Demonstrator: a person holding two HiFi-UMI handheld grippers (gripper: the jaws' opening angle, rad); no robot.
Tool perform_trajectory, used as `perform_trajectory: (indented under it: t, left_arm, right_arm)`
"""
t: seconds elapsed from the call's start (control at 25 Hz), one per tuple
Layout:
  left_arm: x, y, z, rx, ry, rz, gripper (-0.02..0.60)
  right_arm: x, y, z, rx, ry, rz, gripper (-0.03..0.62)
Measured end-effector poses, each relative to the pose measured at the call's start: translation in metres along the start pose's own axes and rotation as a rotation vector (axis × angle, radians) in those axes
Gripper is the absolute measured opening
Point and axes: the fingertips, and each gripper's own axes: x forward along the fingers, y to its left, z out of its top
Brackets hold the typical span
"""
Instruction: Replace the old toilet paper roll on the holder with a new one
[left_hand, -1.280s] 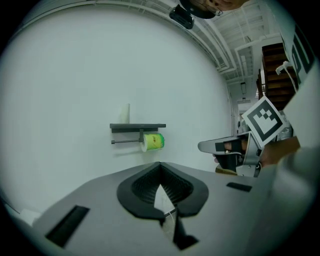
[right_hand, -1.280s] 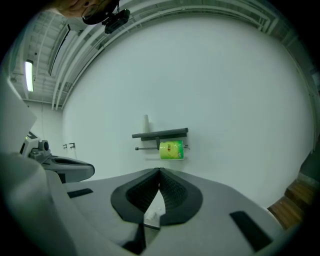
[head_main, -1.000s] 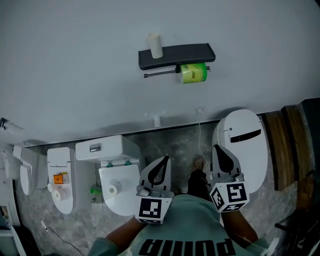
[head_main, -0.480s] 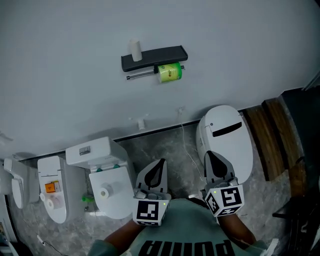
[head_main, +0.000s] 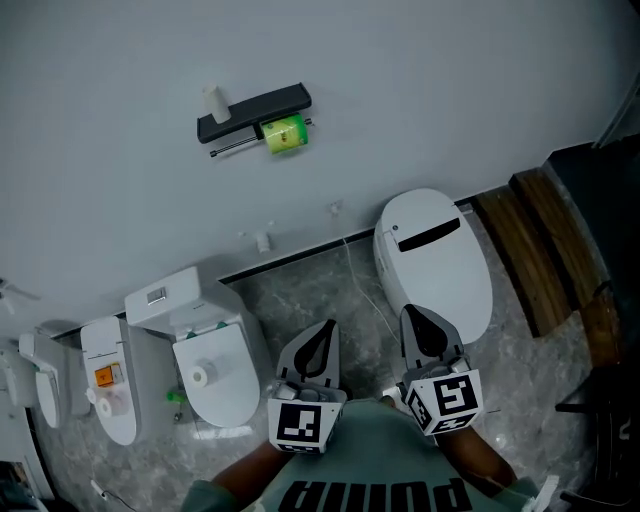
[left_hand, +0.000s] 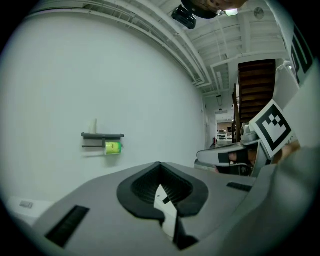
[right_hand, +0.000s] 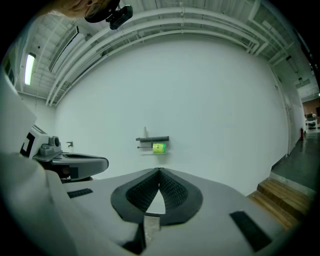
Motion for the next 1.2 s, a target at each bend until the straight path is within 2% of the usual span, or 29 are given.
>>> perform_trajectory:
  t: [0.24,0.6,0.92,1.2]
  left_arm:
    - [-0.023,-0.053,-0.008,0.012,0.024,0.023,0.005]
    - [-0.057,-0.096,-0.045,-0.021,0.081,0.085,0.005]
    - [-0.063,-0.122,-0.056,-0.018,0.094,0.050,0.004]
    - [-0.061,-0.140,-0.052,0.006,0.098,0.013,0.005]
  right_arm:
    - [-0.056,-0.017,-0.015,0.005,-0.004,0.018,0.009]
    - [-0.108,-0.027,-0.054,0.022,0.033,0.046,0.008]
    - [-0.133,-0.034,-0.064,0.029,0.028,0.025,0.008]
    - [-0.148,-0.043,-0.066,0.047,0.016,0.005,0.008]
